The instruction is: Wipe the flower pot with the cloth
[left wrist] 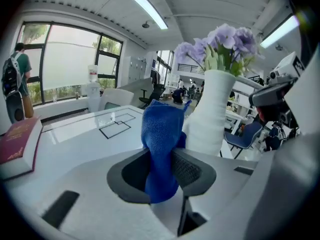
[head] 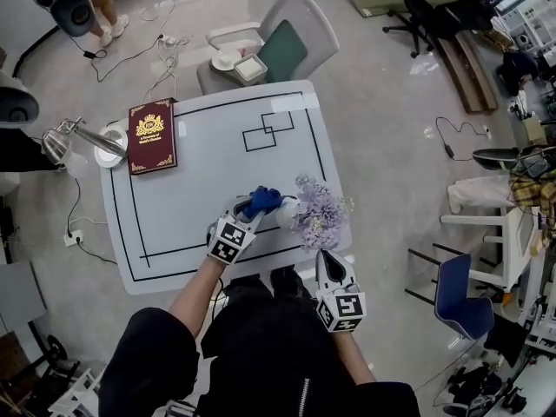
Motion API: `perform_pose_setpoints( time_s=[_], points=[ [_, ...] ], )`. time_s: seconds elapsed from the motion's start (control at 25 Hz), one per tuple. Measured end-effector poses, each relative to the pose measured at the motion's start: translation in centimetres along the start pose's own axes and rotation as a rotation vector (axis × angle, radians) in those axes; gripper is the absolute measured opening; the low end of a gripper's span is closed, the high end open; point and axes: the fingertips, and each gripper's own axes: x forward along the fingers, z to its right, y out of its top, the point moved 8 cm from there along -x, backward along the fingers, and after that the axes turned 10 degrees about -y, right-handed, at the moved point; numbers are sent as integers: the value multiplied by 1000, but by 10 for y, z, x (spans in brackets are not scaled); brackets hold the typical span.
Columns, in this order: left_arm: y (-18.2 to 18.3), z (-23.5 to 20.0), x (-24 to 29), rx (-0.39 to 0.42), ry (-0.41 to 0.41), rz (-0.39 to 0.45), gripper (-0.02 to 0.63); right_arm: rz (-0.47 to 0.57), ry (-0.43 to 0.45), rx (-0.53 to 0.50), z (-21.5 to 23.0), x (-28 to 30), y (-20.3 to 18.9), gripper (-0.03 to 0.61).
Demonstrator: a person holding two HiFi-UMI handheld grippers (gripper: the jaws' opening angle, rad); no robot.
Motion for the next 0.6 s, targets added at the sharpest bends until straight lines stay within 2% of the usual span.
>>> perform_pose_setpoints(
  time_s=[0.16,0.24,0.32,0.44,0.6],
  points=[
    [47,-7,-6,51,-57,127,123,-1,-28,15,0,-2,1,8],
    [68,-8,0,70,-104,156,123,-3,-43,22,1,-4,-1,8],
    [76,-7,12,78,-153,143,123,-3,-57,29,2,-8,-3,8],
    [69,-5,33,81,-206,79,123,0,-77,41,7,-12,-6,8],
    [47,-9,44,55,-185,-9,123,-1,-93,54,12,-16,-9,8]
  ],
)
